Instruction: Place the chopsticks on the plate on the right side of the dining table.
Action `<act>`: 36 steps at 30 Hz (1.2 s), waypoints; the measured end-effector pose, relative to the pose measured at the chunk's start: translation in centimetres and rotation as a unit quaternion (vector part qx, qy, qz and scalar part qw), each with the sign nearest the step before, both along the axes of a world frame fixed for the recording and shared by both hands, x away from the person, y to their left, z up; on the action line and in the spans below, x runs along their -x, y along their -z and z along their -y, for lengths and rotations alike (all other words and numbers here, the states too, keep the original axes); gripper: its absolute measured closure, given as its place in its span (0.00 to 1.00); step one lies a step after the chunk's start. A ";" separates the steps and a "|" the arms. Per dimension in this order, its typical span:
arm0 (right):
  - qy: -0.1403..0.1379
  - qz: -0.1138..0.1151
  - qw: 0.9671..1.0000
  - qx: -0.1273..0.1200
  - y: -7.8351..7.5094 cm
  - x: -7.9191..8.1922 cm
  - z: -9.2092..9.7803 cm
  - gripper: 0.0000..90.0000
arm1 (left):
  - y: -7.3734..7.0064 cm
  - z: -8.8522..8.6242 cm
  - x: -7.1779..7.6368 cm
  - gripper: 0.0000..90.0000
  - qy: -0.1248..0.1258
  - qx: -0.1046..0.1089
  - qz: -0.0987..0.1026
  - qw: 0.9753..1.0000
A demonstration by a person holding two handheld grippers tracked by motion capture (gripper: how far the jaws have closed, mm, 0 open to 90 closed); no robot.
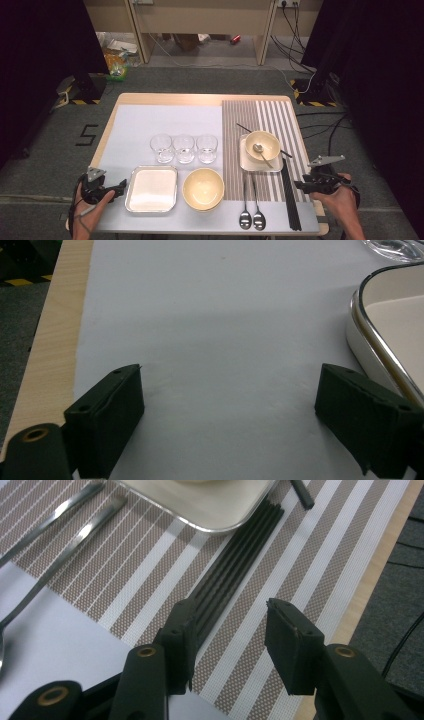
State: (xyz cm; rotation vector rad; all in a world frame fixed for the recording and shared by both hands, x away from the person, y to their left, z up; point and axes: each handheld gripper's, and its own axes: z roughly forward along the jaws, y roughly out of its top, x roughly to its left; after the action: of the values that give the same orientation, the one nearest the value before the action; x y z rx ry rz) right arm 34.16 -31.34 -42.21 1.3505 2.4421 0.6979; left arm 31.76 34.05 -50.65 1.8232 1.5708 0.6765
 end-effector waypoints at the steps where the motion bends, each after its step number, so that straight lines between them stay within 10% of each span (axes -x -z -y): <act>1: 0.000 -0.002 1.000 0.001 0.1 0.1 0.0 0.63 | 0.0 0.0 0.0 0.12 -0.001 0.000 0.002 1.000; 36: 0.001 -0.044 0.999 0.014 3.4 1.6 -0.6 0.63 | 0.0 0.0 0.0 0.12 0.000 0.000 0.000 1.000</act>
State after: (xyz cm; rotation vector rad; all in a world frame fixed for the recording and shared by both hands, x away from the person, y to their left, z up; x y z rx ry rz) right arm 32.57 -30.69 -45.57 1.4010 2.5092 0.6136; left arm 31.76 34.05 -50.64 1.8244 1.5707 0.6760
